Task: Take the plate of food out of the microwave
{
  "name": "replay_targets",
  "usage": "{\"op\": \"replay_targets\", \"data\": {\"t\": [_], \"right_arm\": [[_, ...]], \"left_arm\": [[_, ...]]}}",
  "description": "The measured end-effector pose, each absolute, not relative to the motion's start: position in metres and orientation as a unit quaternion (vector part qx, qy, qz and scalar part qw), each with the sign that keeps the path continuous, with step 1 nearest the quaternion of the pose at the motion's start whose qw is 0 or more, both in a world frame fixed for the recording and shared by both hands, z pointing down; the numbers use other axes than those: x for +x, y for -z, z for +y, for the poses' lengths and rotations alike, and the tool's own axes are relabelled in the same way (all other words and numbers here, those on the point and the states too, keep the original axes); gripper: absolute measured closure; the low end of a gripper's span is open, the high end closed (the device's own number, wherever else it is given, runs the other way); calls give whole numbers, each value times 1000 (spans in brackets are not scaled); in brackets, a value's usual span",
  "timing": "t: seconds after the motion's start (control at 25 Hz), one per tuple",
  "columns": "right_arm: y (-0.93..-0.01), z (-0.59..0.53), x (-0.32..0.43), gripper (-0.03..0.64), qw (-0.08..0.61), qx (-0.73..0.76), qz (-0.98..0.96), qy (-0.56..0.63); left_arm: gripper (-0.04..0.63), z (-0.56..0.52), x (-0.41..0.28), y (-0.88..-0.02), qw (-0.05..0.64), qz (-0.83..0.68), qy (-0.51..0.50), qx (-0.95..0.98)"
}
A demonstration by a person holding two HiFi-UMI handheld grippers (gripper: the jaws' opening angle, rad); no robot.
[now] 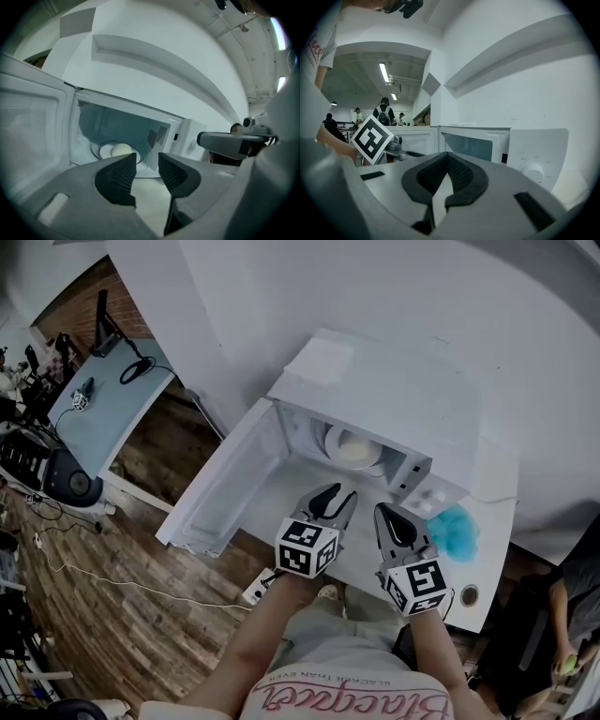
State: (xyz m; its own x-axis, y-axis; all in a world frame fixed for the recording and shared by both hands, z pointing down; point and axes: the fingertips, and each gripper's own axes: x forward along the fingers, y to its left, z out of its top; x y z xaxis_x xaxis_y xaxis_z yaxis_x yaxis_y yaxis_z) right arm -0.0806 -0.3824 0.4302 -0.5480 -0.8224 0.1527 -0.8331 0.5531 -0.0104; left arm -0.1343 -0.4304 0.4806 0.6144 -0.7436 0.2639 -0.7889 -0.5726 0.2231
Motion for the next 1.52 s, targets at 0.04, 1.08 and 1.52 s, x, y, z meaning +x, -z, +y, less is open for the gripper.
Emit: {"op": "replay_targets", "data": {"t": [0.04, 1.08, 1.52], "right_arm": [[-432, -384, -81, 606, 64, 472, -878, -43], [-484, -435, -86, 606, 78, 470, -874, -92], [-491, -447, -87, 606, 78, 469, -874, -104]], "left_arm": [[443, -433, -135, -485, 171, -435, -68, 881], [446, -531, -152, -574, 457, -466, 93, 751], [446, -546, -155, -593, 538, -483, 93, 684]]}}
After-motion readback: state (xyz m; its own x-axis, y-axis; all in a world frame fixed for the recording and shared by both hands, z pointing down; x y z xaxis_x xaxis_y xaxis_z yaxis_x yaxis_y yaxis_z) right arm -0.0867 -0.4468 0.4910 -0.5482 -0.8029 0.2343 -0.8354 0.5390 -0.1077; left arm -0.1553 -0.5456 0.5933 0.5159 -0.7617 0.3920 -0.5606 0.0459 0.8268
